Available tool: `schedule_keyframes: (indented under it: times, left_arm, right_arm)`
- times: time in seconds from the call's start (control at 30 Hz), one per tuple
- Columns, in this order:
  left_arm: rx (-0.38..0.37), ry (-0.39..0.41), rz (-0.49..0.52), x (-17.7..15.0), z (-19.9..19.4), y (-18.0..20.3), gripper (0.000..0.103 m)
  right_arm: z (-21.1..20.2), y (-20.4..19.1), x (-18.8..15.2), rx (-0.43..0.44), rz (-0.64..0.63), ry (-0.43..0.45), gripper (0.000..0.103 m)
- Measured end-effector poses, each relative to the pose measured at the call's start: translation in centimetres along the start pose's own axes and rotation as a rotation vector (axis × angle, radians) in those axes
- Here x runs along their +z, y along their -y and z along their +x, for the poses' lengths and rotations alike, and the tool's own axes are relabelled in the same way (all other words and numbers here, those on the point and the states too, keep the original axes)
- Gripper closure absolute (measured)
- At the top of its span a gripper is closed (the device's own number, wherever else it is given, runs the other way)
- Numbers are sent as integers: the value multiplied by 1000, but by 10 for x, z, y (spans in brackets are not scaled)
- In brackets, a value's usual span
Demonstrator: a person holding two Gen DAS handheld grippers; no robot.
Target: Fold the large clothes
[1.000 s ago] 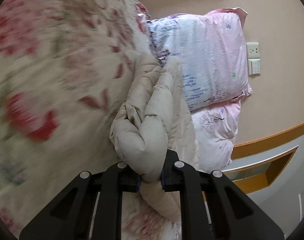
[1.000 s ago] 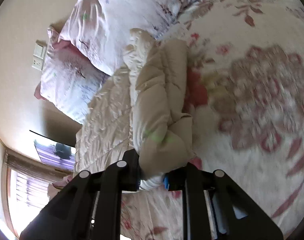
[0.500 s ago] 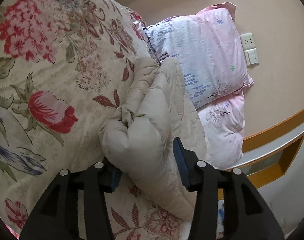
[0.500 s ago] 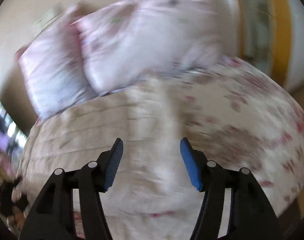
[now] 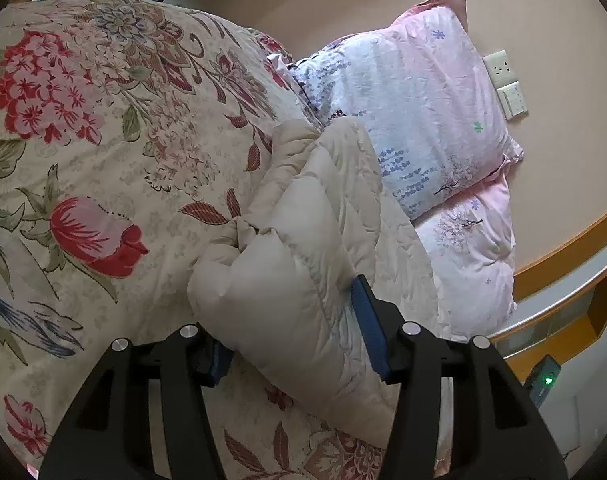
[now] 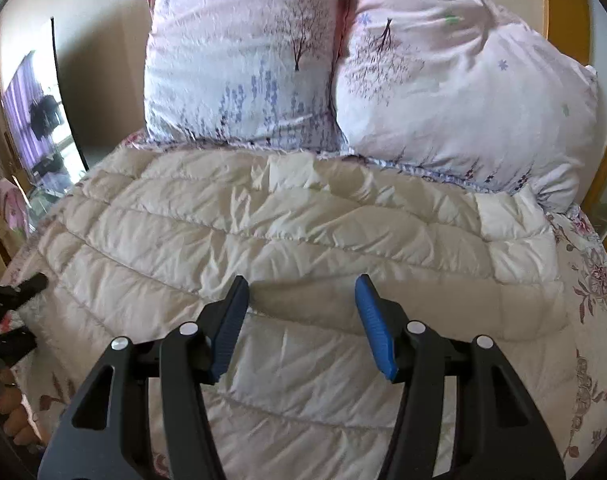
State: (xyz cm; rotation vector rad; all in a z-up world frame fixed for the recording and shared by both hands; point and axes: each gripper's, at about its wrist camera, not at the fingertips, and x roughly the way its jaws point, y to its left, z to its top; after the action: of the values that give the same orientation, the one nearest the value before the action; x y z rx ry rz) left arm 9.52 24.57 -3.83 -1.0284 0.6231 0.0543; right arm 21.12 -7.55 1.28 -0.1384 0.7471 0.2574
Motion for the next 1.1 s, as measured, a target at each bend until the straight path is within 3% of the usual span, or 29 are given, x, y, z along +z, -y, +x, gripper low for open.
schedule_keyframes:
  times: [0.37,0.57,0.7,0.9,1.03,1.1]
  left_arm:
    - [28,60,-56,2,5,1,50]
    - [-12,56,-66,6,12,5,72]
    - [-78,92,17,10,2,28,79]
    - [-234,136,181,11,-14,83,80]
    - [-362,125,344,-8,-18,129,80]
    - [-392,120,416,-20,-18,147,80]
  right_arm:
    - [40,-23,-14,-67,-74,-90,43]
    - [42,-25,-14,-73,-88,-98,42]
    - [46,-26,-12,-79,-88,-101,42]
    - [51,-28,-9,-75,-72,-113,40]
    - [54,-22,-5,-32,-55,-119,39]
    - [52,-15,-3,9,-41,-119,39]
